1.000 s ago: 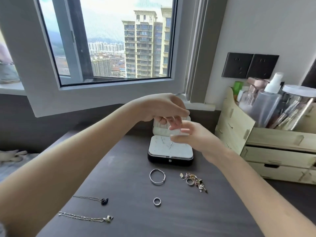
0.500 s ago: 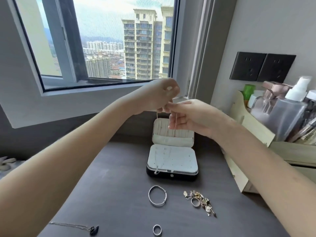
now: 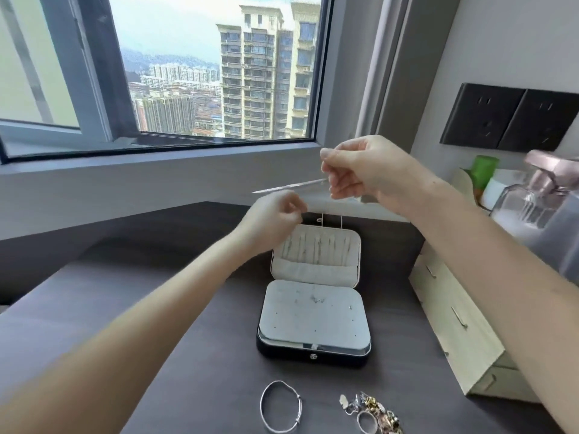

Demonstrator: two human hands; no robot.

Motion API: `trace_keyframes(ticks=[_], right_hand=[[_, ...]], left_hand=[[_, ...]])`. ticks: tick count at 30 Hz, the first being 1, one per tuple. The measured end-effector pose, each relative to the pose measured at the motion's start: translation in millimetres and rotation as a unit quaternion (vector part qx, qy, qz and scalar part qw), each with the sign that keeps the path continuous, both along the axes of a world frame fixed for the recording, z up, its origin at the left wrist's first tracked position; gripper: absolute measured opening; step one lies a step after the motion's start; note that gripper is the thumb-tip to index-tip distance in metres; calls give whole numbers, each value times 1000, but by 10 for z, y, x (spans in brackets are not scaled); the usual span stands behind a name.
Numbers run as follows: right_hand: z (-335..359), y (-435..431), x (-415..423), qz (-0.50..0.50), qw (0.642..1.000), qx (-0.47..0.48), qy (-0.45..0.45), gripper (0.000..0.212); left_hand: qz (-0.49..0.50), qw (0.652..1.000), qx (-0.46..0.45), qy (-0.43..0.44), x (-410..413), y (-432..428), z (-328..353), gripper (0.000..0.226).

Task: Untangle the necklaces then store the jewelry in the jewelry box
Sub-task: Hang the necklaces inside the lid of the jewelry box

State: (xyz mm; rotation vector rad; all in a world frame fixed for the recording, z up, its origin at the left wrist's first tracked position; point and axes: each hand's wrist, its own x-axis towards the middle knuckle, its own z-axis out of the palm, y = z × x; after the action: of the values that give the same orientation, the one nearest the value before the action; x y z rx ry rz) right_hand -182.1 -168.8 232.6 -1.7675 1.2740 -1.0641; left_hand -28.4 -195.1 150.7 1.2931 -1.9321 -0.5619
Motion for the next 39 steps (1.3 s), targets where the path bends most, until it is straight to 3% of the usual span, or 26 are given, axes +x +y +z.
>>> trace_keyframes(ticks=[7, 13, 16, 19, 28, 39], right_hand=[[43, -157, -162, -21, 999, -30, 9, 23], [47, -311, -276, -38, 998, -45, 14, 22], [37, -397, -321, -54, 997, -55, 23, 22], [11, -479, -379, -71, 995, -57, 26, 22], [-41, -594, -513, -91, 994, -51, 10, 21], [-35, -637, -523, -105, 992, -69, 1, 22]], left_hand=[[-21, 992, -41, -116, -259, -111, -684, 36], [-14, 969, -155, -192, -483, -169, -950, 33], [19, 957, -194, -215, -592, -182, -1041, 15], [43, 954, -204, -216, -671, -182, -1119, 4], [76, 970, -162, -166, -786, -177, -1192, 12], [84, 948, -266, -151, -791, -104, -1178, 9]])
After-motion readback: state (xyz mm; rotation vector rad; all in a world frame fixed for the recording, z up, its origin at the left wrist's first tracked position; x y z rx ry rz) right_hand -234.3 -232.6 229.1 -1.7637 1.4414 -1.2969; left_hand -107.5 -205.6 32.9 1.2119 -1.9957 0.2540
